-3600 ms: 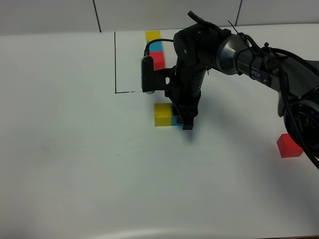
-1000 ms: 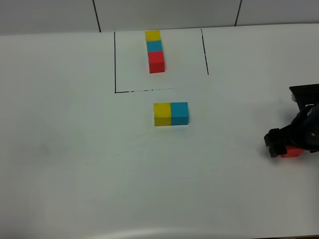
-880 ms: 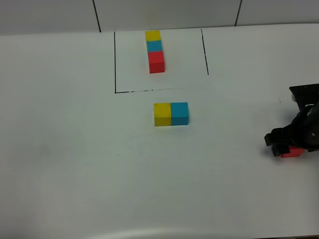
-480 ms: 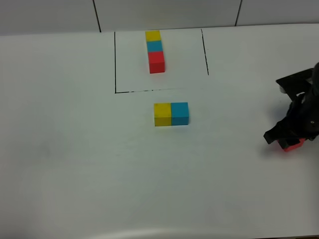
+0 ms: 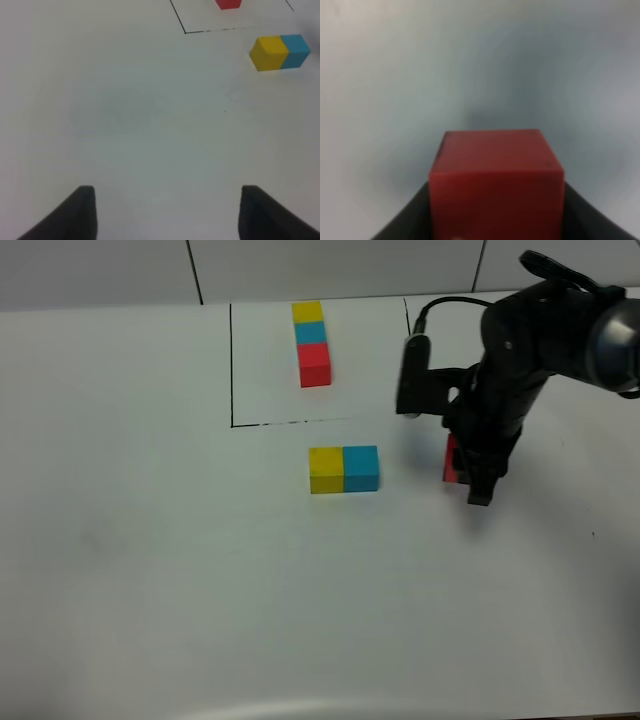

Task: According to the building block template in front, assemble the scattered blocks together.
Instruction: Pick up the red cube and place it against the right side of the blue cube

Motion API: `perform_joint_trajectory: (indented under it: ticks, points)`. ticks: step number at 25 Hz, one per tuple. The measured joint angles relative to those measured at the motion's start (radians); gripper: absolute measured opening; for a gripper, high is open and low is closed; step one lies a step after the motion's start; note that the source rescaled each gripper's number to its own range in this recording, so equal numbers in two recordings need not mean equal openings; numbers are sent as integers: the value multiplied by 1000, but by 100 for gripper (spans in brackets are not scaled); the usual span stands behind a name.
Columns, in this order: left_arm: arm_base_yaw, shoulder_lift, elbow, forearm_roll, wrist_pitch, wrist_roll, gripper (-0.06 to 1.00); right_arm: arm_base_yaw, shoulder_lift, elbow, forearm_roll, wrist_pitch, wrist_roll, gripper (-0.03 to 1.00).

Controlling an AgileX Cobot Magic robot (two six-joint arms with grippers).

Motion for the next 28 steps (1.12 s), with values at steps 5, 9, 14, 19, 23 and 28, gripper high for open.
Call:
perform_joint_trajectory:
  ticks: [5, 9, 14, 19, 23, 28]
  points:
    - [0, 0, 0, 0, 0, 0, 31, 46, 124, -149, 10, 68, -55, 2]
    - [0, 0, 0, 0, 0, 0, 31, 46, 189, -213, 31, 96, -76, 2]
    - [0, 0, 0, 0, 0, 0, 31, 46, 224, -222, 45, 91, -93, 2]
    - [0, 0, 0, 0, 0, 0, 31, 53, 226, -226, 47, 69, -97, 2]
    - [0, 0, 0, 0, 0, 0, 31, 65, 226, -227, 47, 45, -107, 2]
    - [0, 0, 0, 0, 0, 0, 31, 78, 227, -227, 58, 33, -114, 2]
